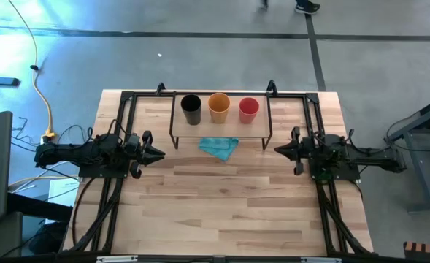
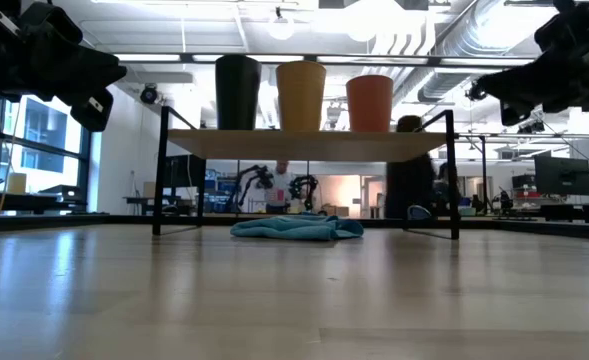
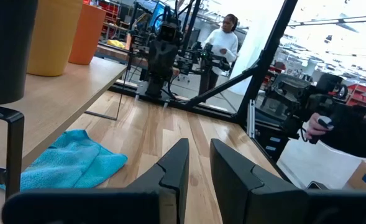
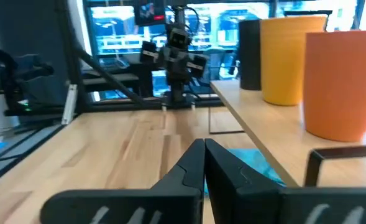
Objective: Stack small to large cups/mugs on shelf
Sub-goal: Return to Home Position
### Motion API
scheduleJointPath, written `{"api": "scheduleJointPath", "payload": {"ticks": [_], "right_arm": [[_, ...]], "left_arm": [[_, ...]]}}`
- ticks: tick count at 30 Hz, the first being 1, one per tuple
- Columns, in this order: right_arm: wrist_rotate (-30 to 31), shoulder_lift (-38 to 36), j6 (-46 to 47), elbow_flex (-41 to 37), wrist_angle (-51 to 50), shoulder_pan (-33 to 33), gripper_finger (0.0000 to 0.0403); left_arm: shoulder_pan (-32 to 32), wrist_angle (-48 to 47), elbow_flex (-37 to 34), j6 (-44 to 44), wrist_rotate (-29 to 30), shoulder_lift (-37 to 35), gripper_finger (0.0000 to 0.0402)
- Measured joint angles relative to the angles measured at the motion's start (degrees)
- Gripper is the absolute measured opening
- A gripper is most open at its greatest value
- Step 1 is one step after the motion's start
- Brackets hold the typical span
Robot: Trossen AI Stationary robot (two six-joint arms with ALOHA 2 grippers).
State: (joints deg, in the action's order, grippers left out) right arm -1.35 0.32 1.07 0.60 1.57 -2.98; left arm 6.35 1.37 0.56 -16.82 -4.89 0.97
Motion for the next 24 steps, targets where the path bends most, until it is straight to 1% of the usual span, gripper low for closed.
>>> {"api": "scheduleJointPath", "payload": {"ticks": [4,8,10,14,16,24], "right_arm": [[-0.4,0.0,2.1,0.0,1.5,0.0,0.0003],[-0.4,0.0,2.6,0.0,0.4,0.0,0.0003],[-0.4,0.0,1.0,0.0,0.1,0.0,0.0003],[-0.4,0.0,-6.3,0.0,-0.9,0.0,0.0003],[-0.4,0.1,-7.4,0.0,-0.9,0.0,0.0003],[-1.1,0.1,-2.8,0.0,-0.9,0.0,0.0003]], "left_arm": [[0.0,0.0,0.0,0.0,0.0,0.0,0.0056],[0.0,0.0,0.0,0.0,0.0,0.0,0.0056],[0.0,0.0,0.0,0.0,0.0,0.0,0.0056],[0.0,0.0,0.0,0.0,0.0,0.0,0.0056],[0.0,0.0,0.0,0.0,0.0,0.0,0.0056],[0.0,0.0,0.0,0.0,0.0,0.0,0.0056]]}}
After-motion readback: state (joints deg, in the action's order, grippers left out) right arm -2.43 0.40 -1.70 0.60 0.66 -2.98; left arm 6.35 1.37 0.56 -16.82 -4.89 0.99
